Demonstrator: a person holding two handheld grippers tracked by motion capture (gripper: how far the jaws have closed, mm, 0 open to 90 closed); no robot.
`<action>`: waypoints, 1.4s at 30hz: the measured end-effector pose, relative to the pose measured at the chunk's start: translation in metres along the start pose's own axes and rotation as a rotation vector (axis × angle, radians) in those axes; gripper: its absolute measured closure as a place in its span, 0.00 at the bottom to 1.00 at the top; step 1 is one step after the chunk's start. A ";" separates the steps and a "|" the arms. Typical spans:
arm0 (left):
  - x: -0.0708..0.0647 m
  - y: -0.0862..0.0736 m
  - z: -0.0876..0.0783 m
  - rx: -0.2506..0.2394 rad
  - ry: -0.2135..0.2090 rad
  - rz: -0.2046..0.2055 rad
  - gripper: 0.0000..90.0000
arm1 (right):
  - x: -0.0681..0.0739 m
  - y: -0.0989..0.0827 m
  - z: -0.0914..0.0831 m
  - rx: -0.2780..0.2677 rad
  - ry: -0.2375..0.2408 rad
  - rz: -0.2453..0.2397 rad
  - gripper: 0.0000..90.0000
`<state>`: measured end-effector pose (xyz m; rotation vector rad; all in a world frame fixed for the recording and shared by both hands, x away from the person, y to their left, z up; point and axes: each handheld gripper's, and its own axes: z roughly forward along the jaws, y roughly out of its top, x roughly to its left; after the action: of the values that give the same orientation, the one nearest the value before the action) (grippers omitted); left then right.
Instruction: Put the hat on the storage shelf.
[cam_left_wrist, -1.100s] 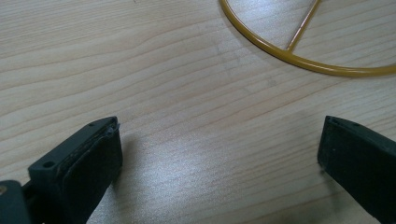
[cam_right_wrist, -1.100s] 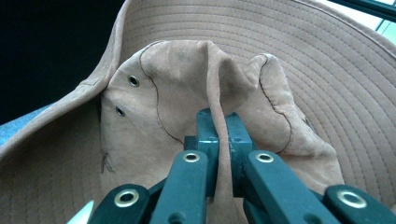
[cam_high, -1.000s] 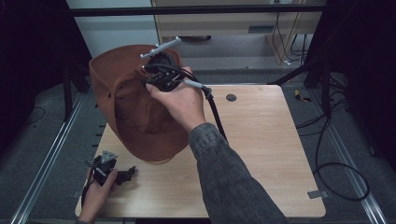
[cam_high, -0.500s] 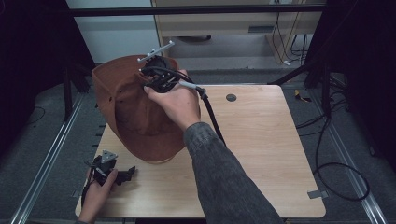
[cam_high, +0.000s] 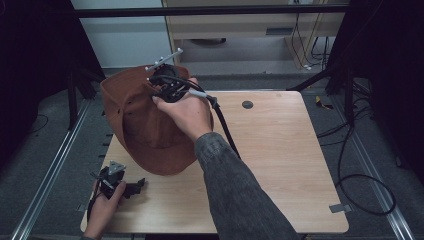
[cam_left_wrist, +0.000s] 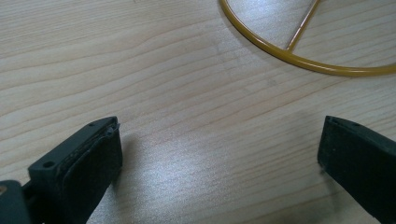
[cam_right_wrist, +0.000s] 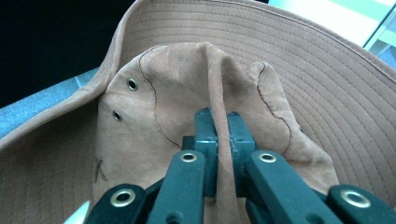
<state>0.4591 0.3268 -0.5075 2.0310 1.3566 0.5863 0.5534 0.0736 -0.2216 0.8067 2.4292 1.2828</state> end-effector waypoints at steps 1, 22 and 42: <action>0.000 0.000 0.000 0.002 0.000 0.003 0.00 | 0.000 0.000 0.001 0.003 0.001 -0.001 0.95; 0.000 0.000 0.000 0.007 -0.004 0.007 0.00 | 0.001 0.001 0.006 0.009 0.003 0.011 0.92; 0.000 0.000 0.000 0.006 -0.004 0.007 0.00 | 0.002 0.002 0.007 -0.006 0.016 0.016 0.86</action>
<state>0.4589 0.3272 -0.5073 2.0417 1.3511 0.5810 0.5561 0.0805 -0.2238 0.8190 2.4349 1.3066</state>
